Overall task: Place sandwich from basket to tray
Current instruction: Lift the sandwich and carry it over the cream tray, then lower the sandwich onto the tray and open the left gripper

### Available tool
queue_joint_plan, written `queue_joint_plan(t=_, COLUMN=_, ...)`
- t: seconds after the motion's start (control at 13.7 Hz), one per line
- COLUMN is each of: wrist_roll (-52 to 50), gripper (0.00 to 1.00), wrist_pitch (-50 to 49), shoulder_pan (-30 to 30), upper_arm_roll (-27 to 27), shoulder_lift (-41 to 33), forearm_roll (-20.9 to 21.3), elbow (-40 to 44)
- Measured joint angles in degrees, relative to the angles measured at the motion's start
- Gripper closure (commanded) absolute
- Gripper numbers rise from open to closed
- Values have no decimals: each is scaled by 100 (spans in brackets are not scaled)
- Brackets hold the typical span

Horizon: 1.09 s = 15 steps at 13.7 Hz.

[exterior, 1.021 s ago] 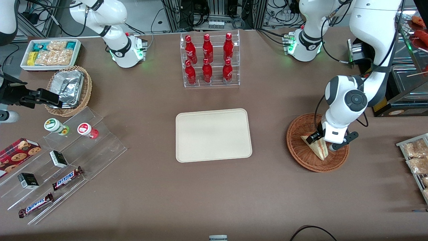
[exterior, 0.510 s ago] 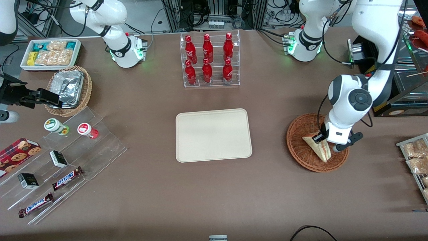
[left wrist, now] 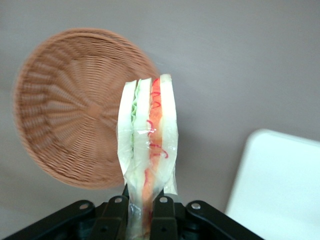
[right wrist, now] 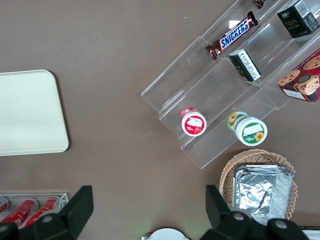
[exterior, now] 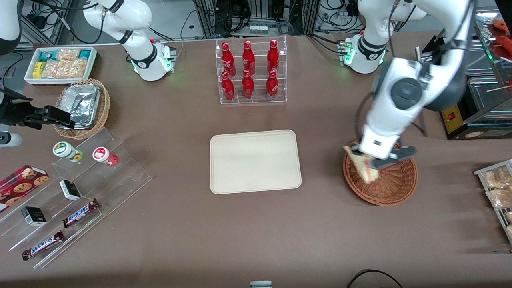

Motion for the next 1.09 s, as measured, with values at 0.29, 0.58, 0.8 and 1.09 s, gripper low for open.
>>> queue_joint_plan(t=0.29, wrist_roll=-651, gripper=100, wrist_pitch=330, shoulder_pan=-1186, upper_arm_roll=-27, shoulder_lift=616, forearm_roll=-4, elbow=305)
queue_joint_plan(t=0.58, wrist_roll=-918, gripper=100, wrist_pitch=889, shoulder_pan=-2081, upper_arm_roll=-27, shoulder_lift=1649, forearm_roll=-4, elbow=865)
queue_joint_plan(t=0.8, wrist_roll=-927, gripper=100, wrist_pitch=1346, shoulder_pan=-2385, upper_arm_roll=-23, shoulder_lift=2209, forearm_roll=-4, elbow=1097)
queue_joint_plan(t=1.09, wrist_roll=-939, gripper=100, wrist_pitch=1773, shoulder_pan=-2626, upper_arm_roll=-22, shoulder_lift=2649, forearm_roll=-4, elbow=1198)
